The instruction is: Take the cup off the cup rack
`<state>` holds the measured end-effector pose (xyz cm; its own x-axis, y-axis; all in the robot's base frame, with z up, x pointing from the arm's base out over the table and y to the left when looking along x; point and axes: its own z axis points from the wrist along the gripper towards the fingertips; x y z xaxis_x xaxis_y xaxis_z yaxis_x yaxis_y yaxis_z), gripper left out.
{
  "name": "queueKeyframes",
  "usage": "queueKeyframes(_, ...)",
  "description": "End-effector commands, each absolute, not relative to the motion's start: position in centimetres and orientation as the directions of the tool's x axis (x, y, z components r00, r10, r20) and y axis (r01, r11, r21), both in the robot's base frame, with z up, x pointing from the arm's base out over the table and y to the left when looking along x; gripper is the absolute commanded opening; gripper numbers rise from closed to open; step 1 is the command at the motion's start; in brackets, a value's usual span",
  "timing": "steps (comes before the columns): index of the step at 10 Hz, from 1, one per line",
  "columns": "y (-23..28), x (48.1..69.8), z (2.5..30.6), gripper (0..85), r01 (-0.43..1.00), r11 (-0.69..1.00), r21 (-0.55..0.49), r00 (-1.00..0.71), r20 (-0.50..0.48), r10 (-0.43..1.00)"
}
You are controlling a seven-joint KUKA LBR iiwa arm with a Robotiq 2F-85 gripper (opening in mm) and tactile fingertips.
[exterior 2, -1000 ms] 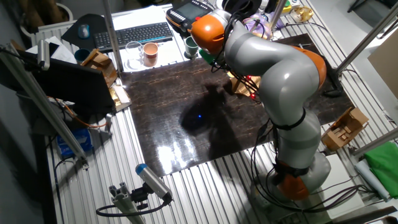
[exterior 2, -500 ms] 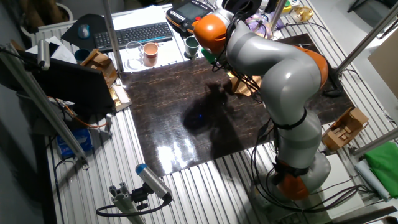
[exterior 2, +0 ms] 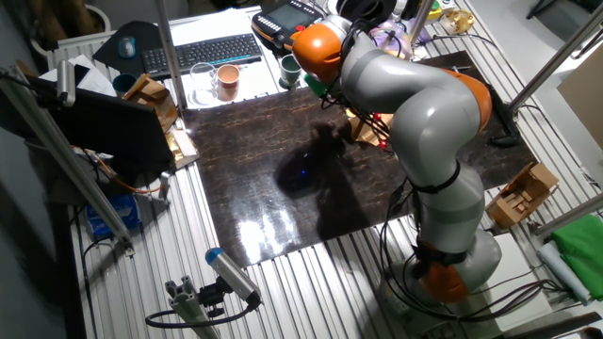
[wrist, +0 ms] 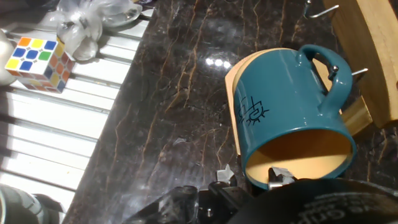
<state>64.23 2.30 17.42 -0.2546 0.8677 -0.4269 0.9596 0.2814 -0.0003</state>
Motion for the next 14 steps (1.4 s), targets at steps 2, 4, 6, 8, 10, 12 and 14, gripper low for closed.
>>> queueKeyframes(2, 2.0, 64.2, 17.2, 34.3, 0.953, 0.303, -0.012, -0.277, -0.439, 0.855)
queueKeyframes(4, 1.8, 64.2, 17.1, 33.3, 0.946, 0.322, -0.026, -0.299, -0.449, 0.842)
queueKeyframes(6, 1.6, 64.2, 17.0, 32.0, 0.945, 0.325, -0.031, -0.304, -0.451, 0.839)
queueKeyframes(8, 1.5, 64.2, 17.0, 31.3, 0.944, 0.327, -0.039, -0.310, -0.444, 0.841)
queueKeyframes(10, 1.4, 64.3, 16.9, 30.7, 0.945, 0.324, -0.042, -0.308, -0.443, 0.842)
queueKeyframes(12, 1.1, 64.5, 17.0, 30.3, 0.947, 0.319, -0.039, -0.303, -0.443, 0.844)
queueKeyframes(14, 1.1, 64.7, 16.9, 29.3, 0.947, 0.319, -0.040, -0.303, -0.446, 0.842)
